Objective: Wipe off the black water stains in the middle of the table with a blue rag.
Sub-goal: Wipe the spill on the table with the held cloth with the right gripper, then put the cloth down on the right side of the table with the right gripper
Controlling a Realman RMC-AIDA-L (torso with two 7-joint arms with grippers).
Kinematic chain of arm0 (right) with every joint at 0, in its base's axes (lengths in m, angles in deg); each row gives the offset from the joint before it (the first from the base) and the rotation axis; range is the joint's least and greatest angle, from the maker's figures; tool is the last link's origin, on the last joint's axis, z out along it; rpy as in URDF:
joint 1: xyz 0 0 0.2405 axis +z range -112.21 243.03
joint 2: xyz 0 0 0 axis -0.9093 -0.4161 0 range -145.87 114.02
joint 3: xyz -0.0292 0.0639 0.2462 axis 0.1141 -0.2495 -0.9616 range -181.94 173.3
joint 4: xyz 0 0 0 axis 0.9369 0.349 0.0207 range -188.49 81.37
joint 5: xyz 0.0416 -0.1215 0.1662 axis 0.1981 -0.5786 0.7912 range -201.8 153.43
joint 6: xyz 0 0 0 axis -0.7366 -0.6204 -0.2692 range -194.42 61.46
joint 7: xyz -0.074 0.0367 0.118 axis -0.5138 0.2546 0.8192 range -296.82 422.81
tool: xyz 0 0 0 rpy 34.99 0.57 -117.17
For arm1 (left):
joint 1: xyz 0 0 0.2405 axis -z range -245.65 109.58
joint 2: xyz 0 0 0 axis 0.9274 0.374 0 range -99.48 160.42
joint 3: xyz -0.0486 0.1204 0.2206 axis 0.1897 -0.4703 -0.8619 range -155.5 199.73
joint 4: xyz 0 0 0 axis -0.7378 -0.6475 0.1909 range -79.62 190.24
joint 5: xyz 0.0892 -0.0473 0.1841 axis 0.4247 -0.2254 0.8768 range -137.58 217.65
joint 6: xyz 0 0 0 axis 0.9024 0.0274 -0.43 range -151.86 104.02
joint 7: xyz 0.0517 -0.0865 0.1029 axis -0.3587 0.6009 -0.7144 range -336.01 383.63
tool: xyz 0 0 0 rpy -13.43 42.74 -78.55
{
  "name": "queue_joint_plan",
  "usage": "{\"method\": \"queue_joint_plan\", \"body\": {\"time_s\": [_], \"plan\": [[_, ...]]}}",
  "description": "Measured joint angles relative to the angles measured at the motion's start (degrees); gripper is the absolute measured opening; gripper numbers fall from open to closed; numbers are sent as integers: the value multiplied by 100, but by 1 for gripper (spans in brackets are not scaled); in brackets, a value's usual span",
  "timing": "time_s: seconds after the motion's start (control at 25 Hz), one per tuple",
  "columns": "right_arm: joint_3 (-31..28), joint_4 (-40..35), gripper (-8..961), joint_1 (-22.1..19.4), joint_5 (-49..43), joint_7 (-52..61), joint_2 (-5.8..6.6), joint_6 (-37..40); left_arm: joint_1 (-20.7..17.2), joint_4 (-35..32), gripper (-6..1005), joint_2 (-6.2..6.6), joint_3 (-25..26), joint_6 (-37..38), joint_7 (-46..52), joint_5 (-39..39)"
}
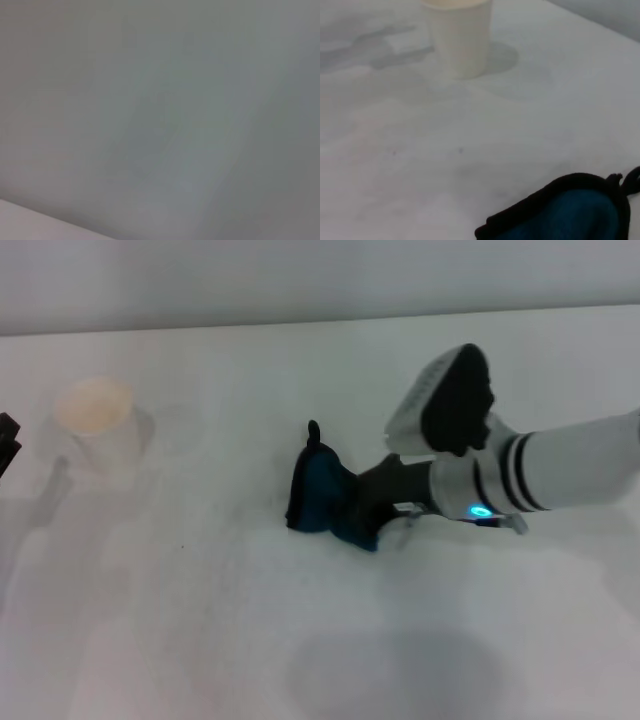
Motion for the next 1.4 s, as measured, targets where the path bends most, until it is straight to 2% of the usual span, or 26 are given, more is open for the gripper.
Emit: {"method": "queue_joint_plan", "body": {"time_s": [0.16,0.44,0.6,0.72,0.92,1.04,1.2,1.4], "plan": [[-289,-2,94,-69,29,-329,3,-686,2,-1,887,6,10,33,0,-168],[-273,-34,93,-52,39,-346,-42,-687,119,8,887,6,-10,268,0,-224],[-273,-115,92,-12,26,-367,-28,-828,123,11,888,6,-10,315,0,-223],[-756,-105,91,-10,-302,-385,-13,-907,90,5,887,6,1,297,0,-224],[-2011,-96,92,-163,-1022,-451,15,-1089,83,-27,887,6,3,248,0,-225],[-2528,-118,95,-242,-1229,-529,29,-1142,77,-29,887,12,4,233,0,-227],[-2959,-181,98,-325,-1419,-591,45,-1199,77,-31,887,18,3,226,0,-229],[-3096,-191,102,-353,-1564,-593,41,-1244,79,-42,888,24,2,223,0,-232]]}}
